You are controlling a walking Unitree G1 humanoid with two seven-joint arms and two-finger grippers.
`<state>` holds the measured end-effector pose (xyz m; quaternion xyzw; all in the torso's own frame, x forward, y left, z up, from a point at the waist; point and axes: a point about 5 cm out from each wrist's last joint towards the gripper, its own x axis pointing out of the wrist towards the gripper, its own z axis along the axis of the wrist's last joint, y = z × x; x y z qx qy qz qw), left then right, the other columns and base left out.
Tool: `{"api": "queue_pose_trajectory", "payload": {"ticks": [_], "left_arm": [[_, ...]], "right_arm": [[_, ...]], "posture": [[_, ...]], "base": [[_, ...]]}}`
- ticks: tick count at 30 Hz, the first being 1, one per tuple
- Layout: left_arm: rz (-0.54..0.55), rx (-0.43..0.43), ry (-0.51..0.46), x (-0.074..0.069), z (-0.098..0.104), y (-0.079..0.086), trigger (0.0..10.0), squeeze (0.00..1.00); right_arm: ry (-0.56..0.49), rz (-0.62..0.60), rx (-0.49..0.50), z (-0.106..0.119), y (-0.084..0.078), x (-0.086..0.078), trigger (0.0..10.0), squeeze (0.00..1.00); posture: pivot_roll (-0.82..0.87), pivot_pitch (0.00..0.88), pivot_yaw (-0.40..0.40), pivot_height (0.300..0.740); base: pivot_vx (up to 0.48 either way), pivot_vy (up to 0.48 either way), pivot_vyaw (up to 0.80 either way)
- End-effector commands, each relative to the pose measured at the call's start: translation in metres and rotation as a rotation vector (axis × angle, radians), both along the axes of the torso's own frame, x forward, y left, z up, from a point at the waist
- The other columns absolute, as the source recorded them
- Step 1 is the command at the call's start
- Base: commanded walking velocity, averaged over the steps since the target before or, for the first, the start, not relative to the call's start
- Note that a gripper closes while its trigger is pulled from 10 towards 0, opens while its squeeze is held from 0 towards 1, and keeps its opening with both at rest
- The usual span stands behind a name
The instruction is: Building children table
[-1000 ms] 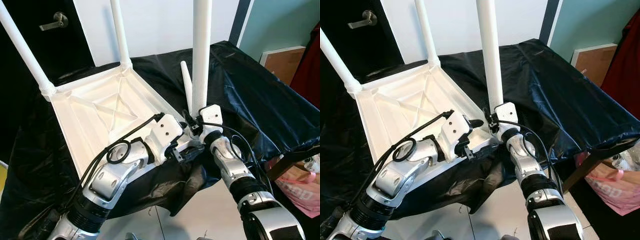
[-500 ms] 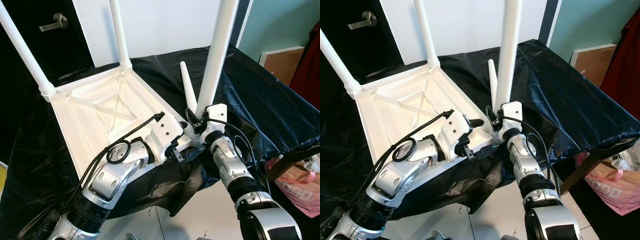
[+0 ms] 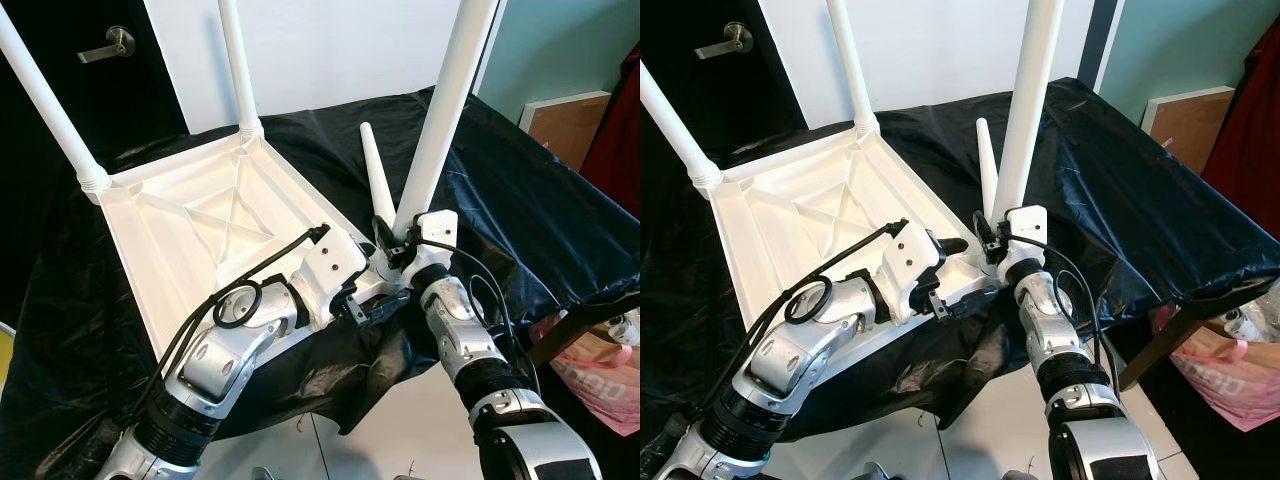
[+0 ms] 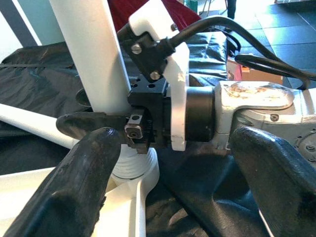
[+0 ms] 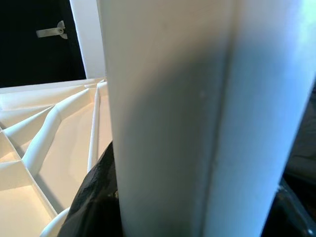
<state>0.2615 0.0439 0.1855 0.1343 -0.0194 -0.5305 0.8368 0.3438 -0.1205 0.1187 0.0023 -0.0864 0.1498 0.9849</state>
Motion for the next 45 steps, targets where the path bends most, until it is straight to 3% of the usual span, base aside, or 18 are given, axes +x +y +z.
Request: {"api": "queue_pose_trajectory", "payload": {"ticks": [1,9,16,27,45], "left_arm": [[-0.038,0.011,-0.006,-0.002,0.003,0.000,10.0,0.00],[-0.047,0.017,-0.007,-0.003,0.004,-0.001,10.0,0.00],[-0.052,0.018,-0.007,-0.003,0.004,-0.001,10.0,0.00],[-0.050,0.018,-0.008,-0.004,0.004,0.000,10.0,0.00],[-0.041,0.017,-0.010,-0.003,0.005,0.000,10.0,0.00]], "right_arm": [[0.151,0.011,-0.067,-0.038,-0.004,-0.014,10.0,0.00],[0.028,0.135,-0.171,-0.035,0.007,-0.027,10.0,0.00],[0.023,0.140,-0.184,-0.036,0.006,-0.029,10.0,0.00],[0.137,0.039,-0.039,-0.042,-0.006,-0.023,10.0,0.00],[0.278,-0.024,-0.036,-0.052,-0.008,-0.016,10.0,0.00]], "posture": [[-0.05,0.023,0.034,0.740],[-0.06,0.016,0.040,0.740],[-0.06,0.016,0.042,0.740],[-0.06,0.022,0.039,0.740],[-0.06,0.032,0.041,0.740]], "base": [[0.000,0.000,0.00],[0.000,0.000,0.00],[0.000,0.000,0.00],[0.000,0.000,0.00],[0.000,0.000,0.00]]}}
